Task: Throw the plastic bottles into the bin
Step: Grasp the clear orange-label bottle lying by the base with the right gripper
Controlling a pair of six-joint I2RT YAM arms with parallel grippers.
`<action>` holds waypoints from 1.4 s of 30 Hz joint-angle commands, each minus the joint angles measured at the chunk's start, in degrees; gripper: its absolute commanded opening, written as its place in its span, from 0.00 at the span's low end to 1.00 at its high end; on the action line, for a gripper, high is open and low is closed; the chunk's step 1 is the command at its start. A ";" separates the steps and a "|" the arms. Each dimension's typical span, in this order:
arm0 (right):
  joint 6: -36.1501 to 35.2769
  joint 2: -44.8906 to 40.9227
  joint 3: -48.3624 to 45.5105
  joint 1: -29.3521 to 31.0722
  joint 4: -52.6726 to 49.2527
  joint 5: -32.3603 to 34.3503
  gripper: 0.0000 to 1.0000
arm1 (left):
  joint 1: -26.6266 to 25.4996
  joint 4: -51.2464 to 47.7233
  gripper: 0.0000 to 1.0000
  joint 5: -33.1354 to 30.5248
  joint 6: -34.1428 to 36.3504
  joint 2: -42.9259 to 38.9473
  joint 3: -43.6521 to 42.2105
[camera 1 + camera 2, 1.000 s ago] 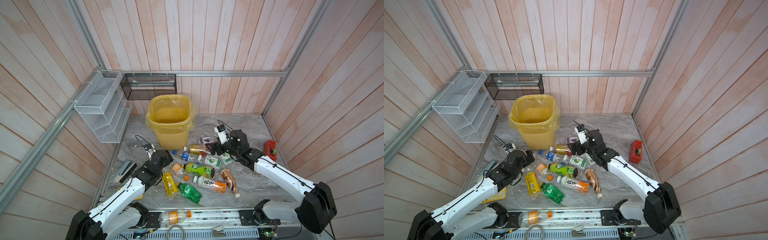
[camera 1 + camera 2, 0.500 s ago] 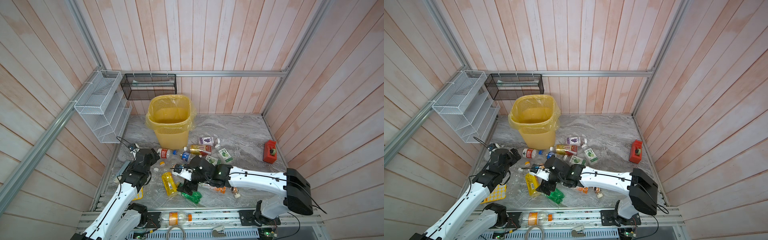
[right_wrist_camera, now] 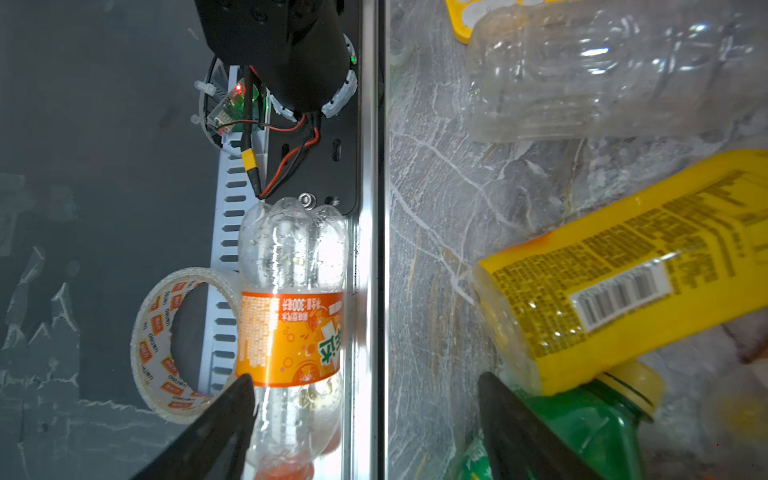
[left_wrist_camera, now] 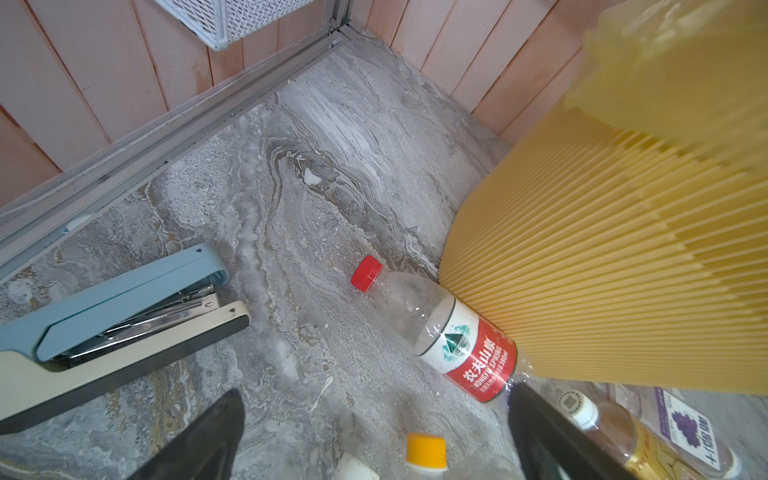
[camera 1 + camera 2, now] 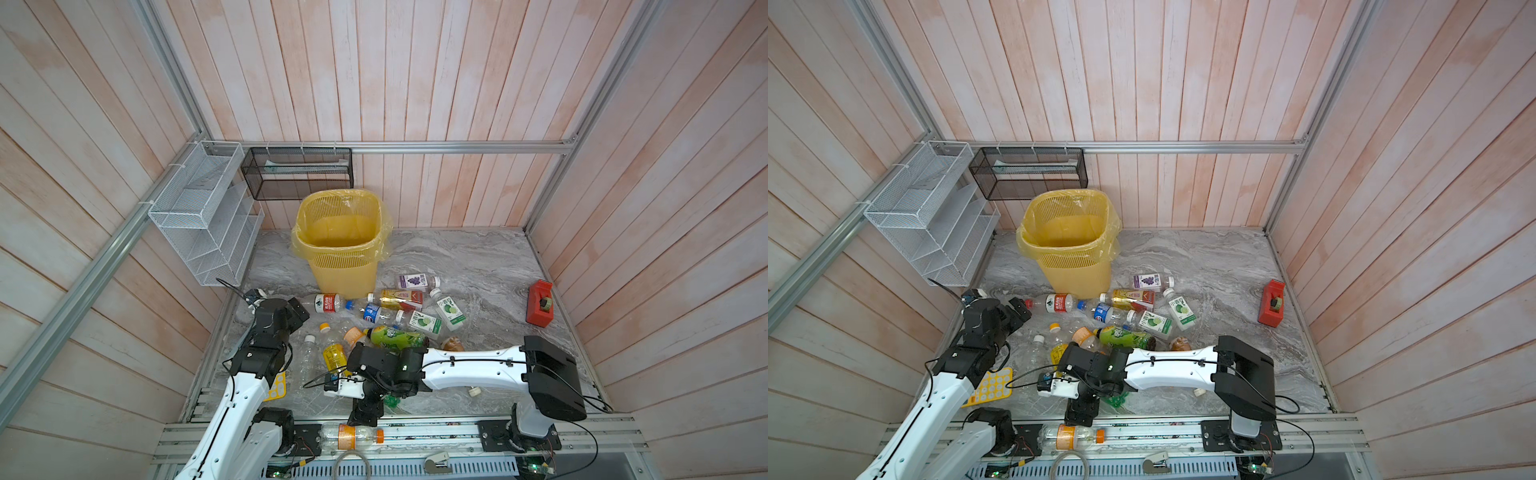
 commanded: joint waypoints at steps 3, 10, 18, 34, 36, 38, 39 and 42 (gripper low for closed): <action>0.95 3.23 2.76 1.67 -5.95 -2.46 0.84 | 0.34 -1.38 1.00 0.39 0.98 -1.44 -1.06; -0.93 6.50 8.45 2.22 -10.73 -3.14 0.84 | 0.33 -2.14 1.00 0.05 1.15 -2.49 -1.36; -3.18 10.74 11.68 2.80 -15.48 -2.72 0.81 | 0.35 -2.85 1.00 -0.12 1.50 -3.98 -1.69; -3.29 17.61 16.68 4.56 -19.86 0.25 0.69 | 0.35 -3.13 1.00 0.27 1.62 -5.80 -2.72; -3.08 17.96 17.11 4.56 -19.79 0.11 0.66 | 0.35 -3.15 1.00 0.33 1.60 -5.90 -2.71; -2.90 18.15 17.27 4.58 -19.72 0.29 0.64 | 0.35 -3.20 1.00 0.27 1.51 -6.04 -2.65; -2.81 18.26 17.34 4.59 -19.75 0.29 0.62 | 0.34 -3.15 1.00 0.30 1.38 -6.07 -2.80; -3.35 17.39 17.10 4.47 -19.48 0.02 0.53 | 0.30 -3.06 1.00 0.38 1.24 -6.23 -2.87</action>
